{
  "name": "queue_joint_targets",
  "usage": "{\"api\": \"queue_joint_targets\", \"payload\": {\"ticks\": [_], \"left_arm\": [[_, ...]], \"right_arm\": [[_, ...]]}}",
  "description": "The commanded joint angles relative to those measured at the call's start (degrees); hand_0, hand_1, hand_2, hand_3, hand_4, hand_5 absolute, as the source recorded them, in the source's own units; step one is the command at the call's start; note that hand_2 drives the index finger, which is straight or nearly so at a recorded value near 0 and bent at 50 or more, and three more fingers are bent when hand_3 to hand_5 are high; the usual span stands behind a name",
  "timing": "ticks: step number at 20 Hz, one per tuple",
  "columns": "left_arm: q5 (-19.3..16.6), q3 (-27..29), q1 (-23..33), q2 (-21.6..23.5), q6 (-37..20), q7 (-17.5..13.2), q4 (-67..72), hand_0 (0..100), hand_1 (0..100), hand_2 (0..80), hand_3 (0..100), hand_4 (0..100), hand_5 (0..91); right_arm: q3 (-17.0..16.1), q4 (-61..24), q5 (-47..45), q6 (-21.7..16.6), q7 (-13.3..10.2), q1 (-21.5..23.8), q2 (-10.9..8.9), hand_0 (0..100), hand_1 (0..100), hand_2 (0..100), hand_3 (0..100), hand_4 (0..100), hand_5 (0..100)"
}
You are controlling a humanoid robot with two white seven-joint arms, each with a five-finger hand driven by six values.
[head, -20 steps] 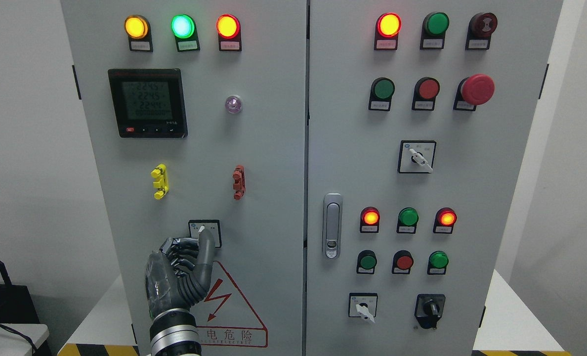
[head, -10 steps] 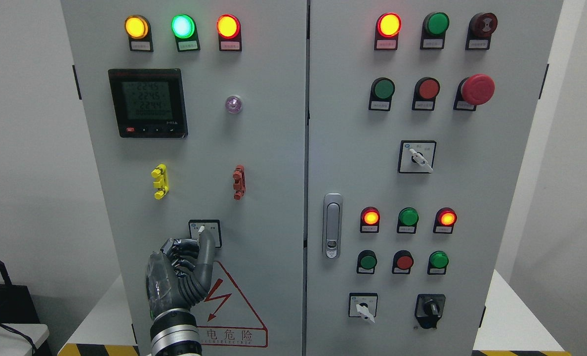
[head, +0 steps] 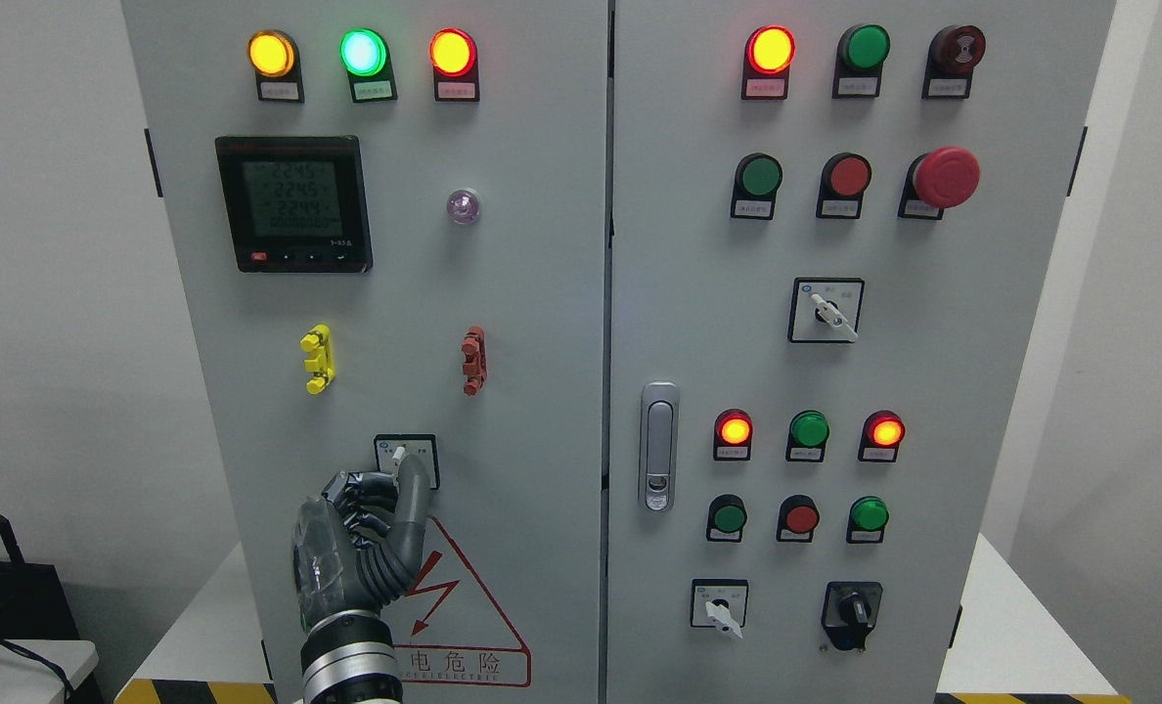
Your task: Turn on light switch 1
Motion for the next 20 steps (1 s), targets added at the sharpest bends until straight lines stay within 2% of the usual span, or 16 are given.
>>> {"api": "queue_joint_targets", "payload": {"ticks": [1,20], "left_arm": [[0.00,-0.23,-0.01,0.10,0.06,0.03,-0.01,31,39,54.8,74,83,80.8],[0.00,-0.32,-0.45,0.18,0.15,-0.06,-0.01,40,34,55.7,75,83,81.0]], "right_arm": [[0.00,0.00,-0.97,-0.05,-0.01,0.00,0.00,12,39,0,0,0,0],[0.00,0.00,-0.97,-0.05,-0.01,0.00,0.00,12,39,0,0,0,0]]}}
